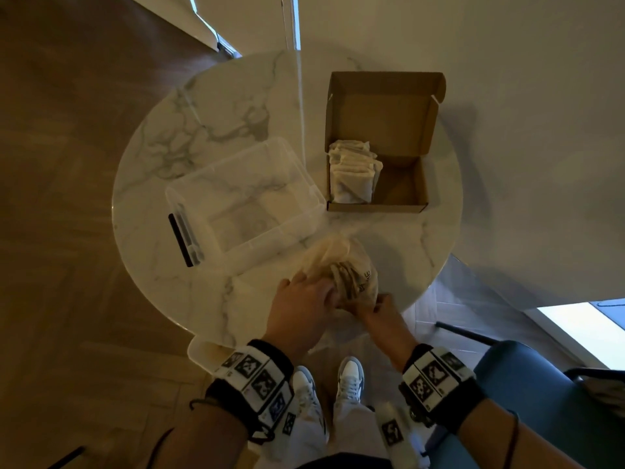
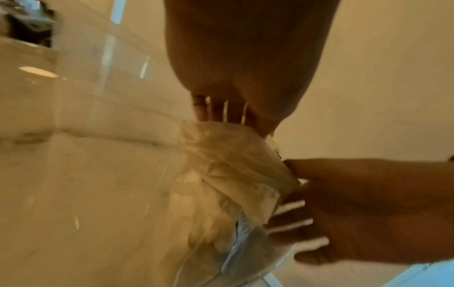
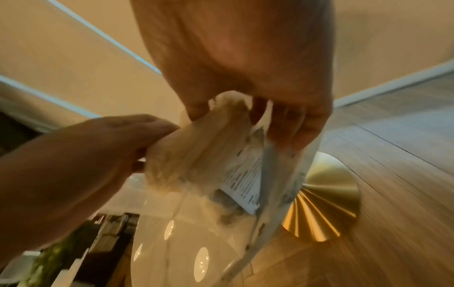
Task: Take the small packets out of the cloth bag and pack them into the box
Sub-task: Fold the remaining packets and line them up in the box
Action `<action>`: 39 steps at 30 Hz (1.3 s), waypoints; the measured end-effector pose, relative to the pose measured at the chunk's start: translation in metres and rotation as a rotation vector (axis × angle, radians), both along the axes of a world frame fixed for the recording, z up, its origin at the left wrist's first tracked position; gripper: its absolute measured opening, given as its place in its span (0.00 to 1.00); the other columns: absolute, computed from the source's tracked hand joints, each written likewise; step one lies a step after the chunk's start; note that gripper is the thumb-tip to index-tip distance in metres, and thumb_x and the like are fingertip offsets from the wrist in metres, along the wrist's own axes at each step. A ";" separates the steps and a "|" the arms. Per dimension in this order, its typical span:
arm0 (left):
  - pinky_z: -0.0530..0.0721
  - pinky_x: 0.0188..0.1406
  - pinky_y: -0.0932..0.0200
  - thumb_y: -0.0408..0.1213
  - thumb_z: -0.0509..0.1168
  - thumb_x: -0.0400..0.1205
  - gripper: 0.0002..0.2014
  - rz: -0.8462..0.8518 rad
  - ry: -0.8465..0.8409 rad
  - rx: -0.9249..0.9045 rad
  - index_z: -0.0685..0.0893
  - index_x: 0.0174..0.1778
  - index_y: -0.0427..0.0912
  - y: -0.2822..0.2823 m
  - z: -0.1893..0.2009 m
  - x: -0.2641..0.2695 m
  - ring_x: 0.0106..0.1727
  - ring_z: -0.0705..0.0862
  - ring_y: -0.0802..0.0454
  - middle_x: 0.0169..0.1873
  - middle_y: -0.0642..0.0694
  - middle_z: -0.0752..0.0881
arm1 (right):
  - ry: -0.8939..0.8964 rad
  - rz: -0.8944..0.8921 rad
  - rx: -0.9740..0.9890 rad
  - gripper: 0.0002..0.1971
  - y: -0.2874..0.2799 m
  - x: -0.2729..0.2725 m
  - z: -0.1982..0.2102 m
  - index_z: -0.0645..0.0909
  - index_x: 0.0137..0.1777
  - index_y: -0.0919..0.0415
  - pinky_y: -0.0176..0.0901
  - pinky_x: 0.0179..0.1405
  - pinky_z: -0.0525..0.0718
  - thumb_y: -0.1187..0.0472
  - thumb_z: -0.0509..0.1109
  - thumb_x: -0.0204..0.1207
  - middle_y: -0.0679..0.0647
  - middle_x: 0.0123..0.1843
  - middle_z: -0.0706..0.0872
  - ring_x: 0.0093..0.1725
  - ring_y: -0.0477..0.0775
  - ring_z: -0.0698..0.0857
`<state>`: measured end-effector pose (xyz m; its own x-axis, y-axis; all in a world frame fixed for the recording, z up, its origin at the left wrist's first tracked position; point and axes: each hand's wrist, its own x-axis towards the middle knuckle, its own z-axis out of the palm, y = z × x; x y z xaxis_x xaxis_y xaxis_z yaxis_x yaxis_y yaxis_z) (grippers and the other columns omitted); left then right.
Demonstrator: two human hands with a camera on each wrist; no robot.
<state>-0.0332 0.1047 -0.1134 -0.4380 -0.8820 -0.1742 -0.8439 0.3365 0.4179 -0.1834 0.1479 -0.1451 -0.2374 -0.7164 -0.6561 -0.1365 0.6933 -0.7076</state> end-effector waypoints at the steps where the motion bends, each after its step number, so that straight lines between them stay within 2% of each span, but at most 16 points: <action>1: 0.68 0.53 0.51 0.49 0.54 0.86 0.13 -0.030 -0.100 0.030 0.84 0.48 0.52 0.002 -0.001 -0.001 0.57 0.78 0.47 0.49 0.52 0.86 | 0.154 0.014 -0.092 0.21 0.000 -0.001 0.001 0.74 0.58 0.56 0.46 0.51 0.83 0.49 0.75 0.70 0.55 0.57 0.80 0.58 0.55 0.80; 3: 0.66 0.53 0.51 0.53 0.51 0.87 0.17 -0.056 -0.186 0.055 0.85 0.51 0.52 0.006 -0.006 0.001 0.60 0.76 0.47 0.53 0.53 0.86 | 0.497 0.191 -0.387 0.23 -0.005 -0.005 0.008 0.74 0.62 0.51 0.44 0.62 0.74 0.51 0.76 0.69 0.49 0.65 0.73 0.65 0.50 0.71; 5: 0.61 0.49 0.52 0.54 0.49 0.86 0.20 -0.099 -0.197 0.051 0.86 0.54 0.53 0.011 -0.008 0.002 0.61 0.75 0.48 0.54 0.54 0.86 | 0.689 0.502 -0.626 0.15 -0.020 -0.005 0.013 0.81 0.60 0.47 0.46 0.67 0.68 0.51 0.71 0.74 0.49 0.73 0.71 0.72 0.51 0.65; 8: 0.55 0.45 0.54 0.57 0.40 0.81 0.29 -0.158 -0.174 0.008 0.88 0.51 0.55 0.013 -0.007 0.003 0.56 0.76 0.48 0.48 0.55 0.88 | 0.702 0.796 -0.497 0.16 -0.050 -0.004 0.003 0.79 0.67 0.45 0.56 0.74 0.63 0.50 0.64 0.80 0.52 0.83 0.59 0.81 0.58 0.55; 9: 0.57 0.45 0.54 0.57 0.42 0.79 0.28 -0.174 -0.157 -0.013 0.89 0.46 0.54 0.015 -0.006 0.005 0.52 0.77 0.47 0.43 0.56 0.88 | 0.720 0.839 -0.403 0.19 -0.061 -0.008 -0.001 0.76 0.70 0.46 0.58 0.76 0.61 0.50 0.65 0.79 0.53 0.84 0.55 0.82 0.59 0.52; 13: 0.69 0.38 0.56 0.54 0.58 0.73 0.15 -0.245 -0.229 -0.065 0.86 0.30 0.54 0.035 -0.011 0.023 0.39 0.77 0.52 0.30 0.59 0.81 | 0.721 0.837 -0.199 0.26 -0.088 -0.027 -0.004 0.70 0.69 0.54 0.62 0.74 0.63 0.50 0.70 0.72 0.54 0.84 0.52 0.81 0.63 0.52; 15: 0.72 0.36 0.56 0.55 0.57 0.73 0.15 -0.215 -0.244 -0.056 0.87 0.32 0.56 0.040 -0.010 0.031 0.39 0.78 0.52 0.30 0.60 0.81 | 0.719 0.824 -0.171 0.27 -0.093 -0.031 -0.005 0.70 0.68 0.55 0.63 0.73 0.65 0.49 0.71 0.70 0.54 0.84 0.53 0.80 0.64 0.55; 18: 0.72 0.43 0.54 0.51 0.57 0.80 0.14 -0.141 -0.184 -0.017 0.87 0.39 0.53 0.032 -0.005 0.031 0.45 0.79 0.51 0.36 0.57 0.84 | 0.708 0.826 -0.184 0.31 -0.089 -0.030 -0.006 0.67 0.70 0.54 0.62 0.73 0.64 0.48 0.73 0.69 0.54 0.84 0.53 0.80 0.63 0.55; 20: 0.75 0.37 0.55 0.47 0.60 0.78 0.12 -0.142 -0.073 -0.078 0.86 0.38 0.49 0.027 -0.002 0.017 0.40 0.81 0.49 0.34 0.53 0.84 | 0.699 0.831 -0.209 0.38 -0.084 -0.029 -0.006 0.62 0.75 0.52 0.61 0.73 0.64 0.48 0.74 0.66 0.54 0.84 0.52 0.81 0.63 0.54; 22: 0.80 0.35 0.52 0.42 0.63 0.79 0.10 -0.105 0.092 -0.045 0.87 0.45 0.43 0.022 -0.005 -0.002 0.40 0.82 0.44 0.40 0.46 0.85 | 0.681 0.835 -0.231 0.44 -0.078 -0.028 -0.003 0.58 0.78 0.48 0.62 0.74 0.63 0.46 0.75 0.64 0.53 0.84 0.51 0.81 0.62 0.53; 23: 0.82 0.38 0.51 0.46 0.59 0.81 0.15 -0.048 0.149 0.009 0.87 0.50 0.40 0.018 -0.004 -0.008 0.44 0.83 0.42 0.45 0.43 0.85 | 0.669 0.840 -0.237 0.46 -0.075 -0.028 -0.002 0.56 0.79 0.46 0.62 0.75 0.62 0.44 0.76 0.64 0.53 0.84 0.50 0.81 0.62 0.53; 25: 0.80 0.55 0.50 0.57 0.50 0.78 0.30 0.101 0.134 0.140 0.83 0.63 0.41 0.010 -0.011 -0.010 0.57 0.81 0.41 0.60 0.41 0.82 | 0.647 0.854 -0.230 0.47 -0.070 -0.031 -0.002 0.56 0.80 0.44 0.62 0.76 0.61 0.41 0.76 0.63 0.52 0.84 0.48 0.82 0.61 0.51; 28: 0.70 0.74 0.49 0.57 0.66 0.74 0.37 0.126 -0.019 0.111 0.70 0.77 0.45 -0.004 -0.035 0.004 0.75 0.70 0.39 0.74 0.41 0.71 | 0.647 0.920 -0.178 0.50 -0.059 -0.039 -0.005 0.54 0.81 0.43 0.62 0.78 0.56 0.38 0.77 0.63 0.53 0.86 0.43 0.84 0.60 0.46; 32: 0.65 0.79 0.45 0.67 0.72 0.63 0.53 0.110 -0.099 0.214 0.60 0.81 0.51 -0.016 -0.051 0.008 0.82 0.58 0.40 0.80 0.45 0.61 | 0.617 0.940 -0.107 0.52 -0.051 -0.037 -0.011 0.50 0.82 0.42 0.61 0.80 0.52 0.36 0.76 0.63 0.53 0.86 0.40 0.84 0.60 0.42; 35: 0.62 0.80 0.46 0.67 0.73 0.63 0.55 0.088 -0.107 0.225 0.57 0.82 0.53 -0.020 -0.052 0.009 0.83 0.56 0.42 0.82 0.46 0.57 | 0.623 0.942 -0.126 0.52 -0.054 -0.039 -0.010 0.50 0.82 0.41 0.62 0.80 0.52 0.35 0.75 0.63 0.53 0.86 0.40 0.84 0.60 0.42; 39: 0.62 0.79 0.49 0.69 0.73 0.62 0.54 0.065 -0.098 0.203 0.60 0.81 0.53 -0.027 -0.054 0.016 0.81 0.60 0.44 0.80 0.48 0.61 | 0.620 0.933 -0.128 0.55 -0.063 -0.042 -0.012 0.51 0.82 0.40 0.63 0.79 0.53 0.31 0.76 0.58 0.53 0.86 0.41 0.84 0.62 0.43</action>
